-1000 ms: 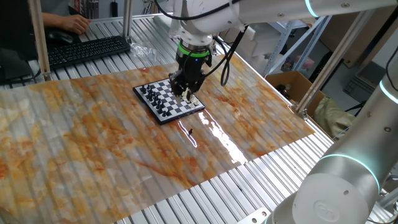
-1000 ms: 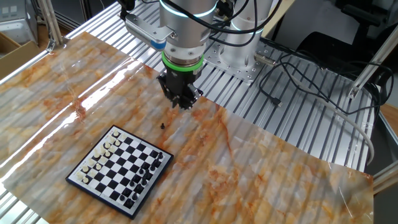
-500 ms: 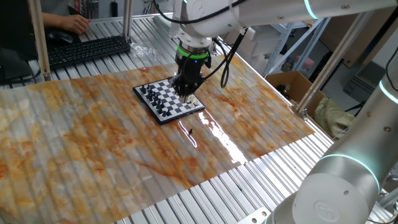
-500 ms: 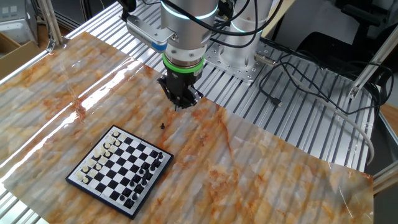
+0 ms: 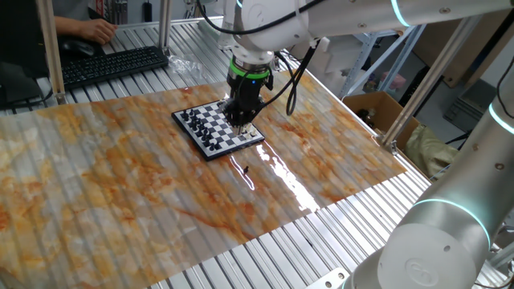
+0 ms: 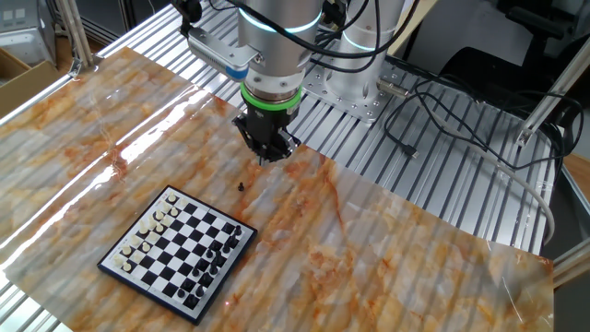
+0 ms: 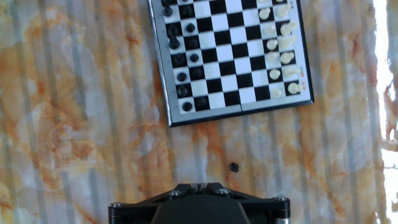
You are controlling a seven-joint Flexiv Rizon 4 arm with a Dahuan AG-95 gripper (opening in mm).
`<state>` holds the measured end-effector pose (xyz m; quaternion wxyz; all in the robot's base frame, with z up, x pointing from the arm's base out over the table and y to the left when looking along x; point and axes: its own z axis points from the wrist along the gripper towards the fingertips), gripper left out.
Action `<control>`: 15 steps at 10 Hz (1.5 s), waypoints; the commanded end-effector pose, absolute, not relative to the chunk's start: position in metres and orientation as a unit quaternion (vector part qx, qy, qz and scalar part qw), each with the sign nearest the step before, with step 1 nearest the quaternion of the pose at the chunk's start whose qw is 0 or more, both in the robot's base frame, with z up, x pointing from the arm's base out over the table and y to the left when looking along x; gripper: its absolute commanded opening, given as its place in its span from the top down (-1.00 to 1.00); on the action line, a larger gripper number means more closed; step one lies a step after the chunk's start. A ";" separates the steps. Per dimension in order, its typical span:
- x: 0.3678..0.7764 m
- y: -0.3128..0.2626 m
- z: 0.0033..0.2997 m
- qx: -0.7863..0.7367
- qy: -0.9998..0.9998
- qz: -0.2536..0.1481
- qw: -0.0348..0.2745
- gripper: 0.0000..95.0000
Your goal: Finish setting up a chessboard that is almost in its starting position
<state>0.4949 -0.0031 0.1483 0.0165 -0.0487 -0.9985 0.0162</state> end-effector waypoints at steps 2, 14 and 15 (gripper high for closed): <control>0.493 -0.008 0.142 -0.046 -0.999 0.012 0.015 0.60; 0.459 -0.037 0.096 -0.041 -0.999 0.007 0.004 0.60; 0.458 -0.037 0.094 -0.043 -0.999 0.007 0.002 0.60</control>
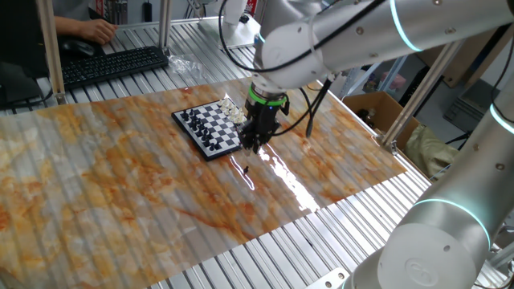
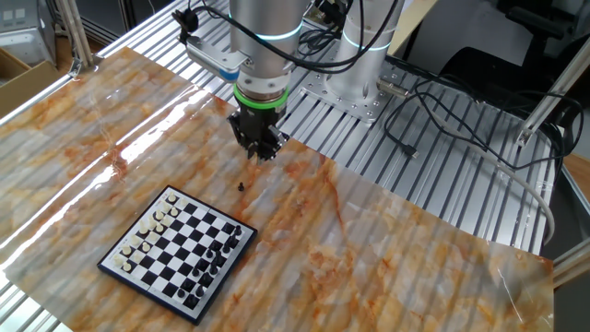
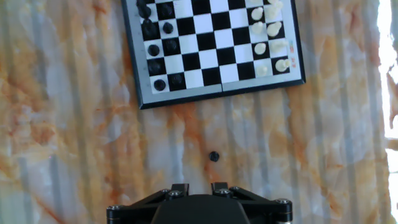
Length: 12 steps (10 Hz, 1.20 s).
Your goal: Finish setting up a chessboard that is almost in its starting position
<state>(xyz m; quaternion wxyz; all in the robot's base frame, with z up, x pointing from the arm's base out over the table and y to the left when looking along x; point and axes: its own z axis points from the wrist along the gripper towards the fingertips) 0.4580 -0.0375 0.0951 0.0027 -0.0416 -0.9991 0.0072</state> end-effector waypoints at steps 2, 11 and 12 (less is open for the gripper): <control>0.456 -0.037 0.088 -0.045 -0.999 0.007 0.000 0.20; 0.455 -0.043 0.059 -0.041 -0.999 -0.006 -0.015 0.20; 0.455 -0.043 0.056 -0.040 -0.999 -0.007 -0.017 0.20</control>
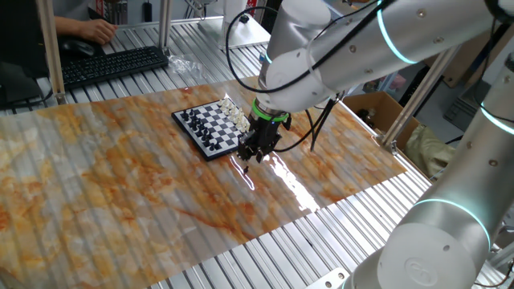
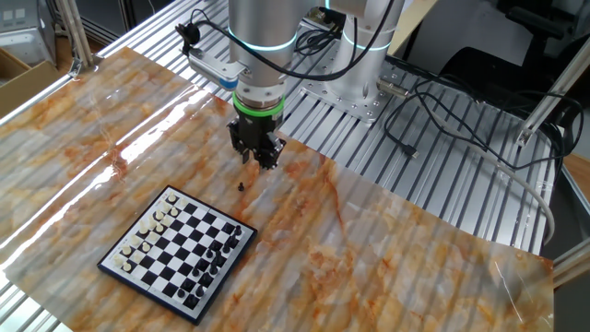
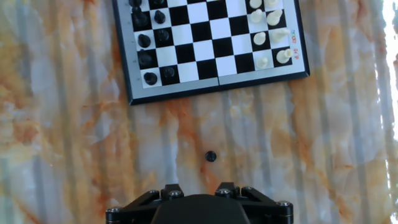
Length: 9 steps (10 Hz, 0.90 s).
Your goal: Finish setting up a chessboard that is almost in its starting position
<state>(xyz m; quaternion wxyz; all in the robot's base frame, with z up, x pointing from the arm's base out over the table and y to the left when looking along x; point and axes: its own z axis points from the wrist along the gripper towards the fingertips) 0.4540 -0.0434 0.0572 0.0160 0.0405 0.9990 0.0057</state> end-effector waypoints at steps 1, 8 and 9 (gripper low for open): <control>0.454 -0.044 0.054 0.040 0.999 0.008 0.019 0.20; 0.455 -0.047 0.039 0.040 0.998 0.016 0.034 1.00; 0.457 -0.048 0.037 0.040 0.998 0.015 0.036 1.00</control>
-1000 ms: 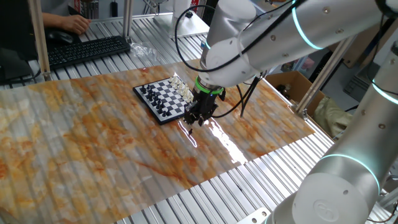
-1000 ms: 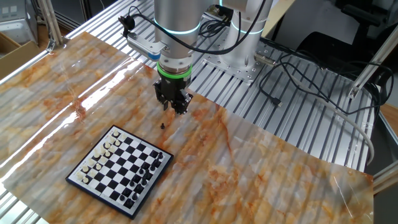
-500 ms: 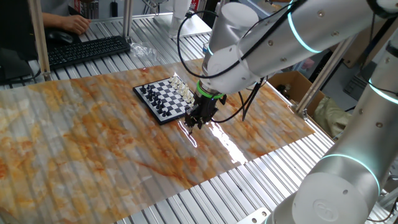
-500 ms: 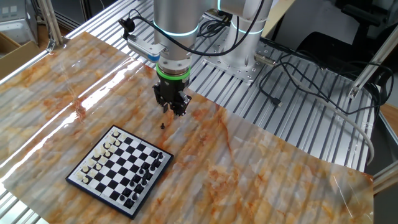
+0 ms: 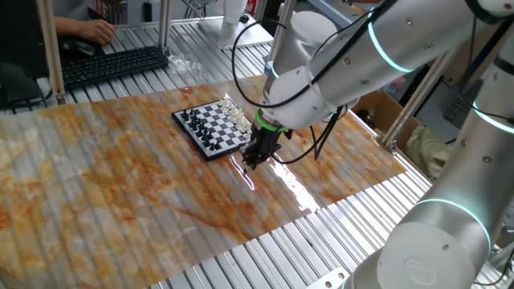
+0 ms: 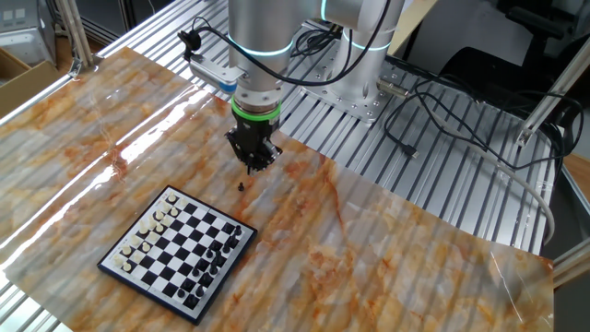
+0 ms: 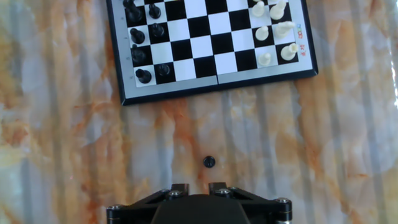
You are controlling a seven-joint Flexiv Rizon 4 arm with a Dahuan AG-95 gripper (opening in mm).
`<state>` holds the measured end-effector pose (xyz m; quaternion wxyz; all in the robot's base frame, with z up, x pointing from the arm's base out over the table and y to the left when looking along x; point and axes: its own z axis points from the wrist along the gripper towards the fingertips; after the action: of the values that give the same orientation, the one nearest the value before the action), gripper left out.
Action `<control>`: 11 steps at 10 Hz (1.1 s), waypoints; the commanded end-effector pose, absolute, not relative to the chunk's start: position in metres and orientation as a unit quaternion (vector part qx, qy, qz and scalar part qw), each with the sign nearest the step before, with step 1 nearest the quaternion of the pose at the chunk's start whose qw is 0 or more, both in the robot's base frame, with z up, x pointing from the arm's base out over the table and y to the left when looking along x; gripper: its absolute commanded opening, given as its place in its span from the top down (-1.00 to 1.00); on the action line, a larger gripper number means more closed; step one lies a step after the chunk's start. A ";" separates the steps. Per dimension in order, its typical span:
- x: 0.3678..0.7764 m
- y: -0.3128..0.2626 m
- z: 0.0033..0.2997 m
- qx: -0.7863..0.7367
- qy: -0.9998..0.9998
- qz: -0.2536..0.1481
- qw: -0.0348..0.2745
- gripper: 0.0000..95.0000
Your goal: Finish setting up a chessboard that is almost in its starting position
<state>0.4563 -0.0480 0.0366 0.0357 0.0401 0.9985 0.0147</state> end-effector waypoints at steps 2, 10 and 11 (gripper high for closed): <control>0.458 -0.049 0.036 0.046 0.998 0.016 0.040 0.60; 0.470 -0.053 0.029 0.051 0.998 0.017 0.042 0.60; 0.472 -0.054 0.027 0.051 0.998 0.017 0.043 0.60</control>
<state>0.4727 -0.0548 0.0259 0.0441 0.0510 0.9976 0.0160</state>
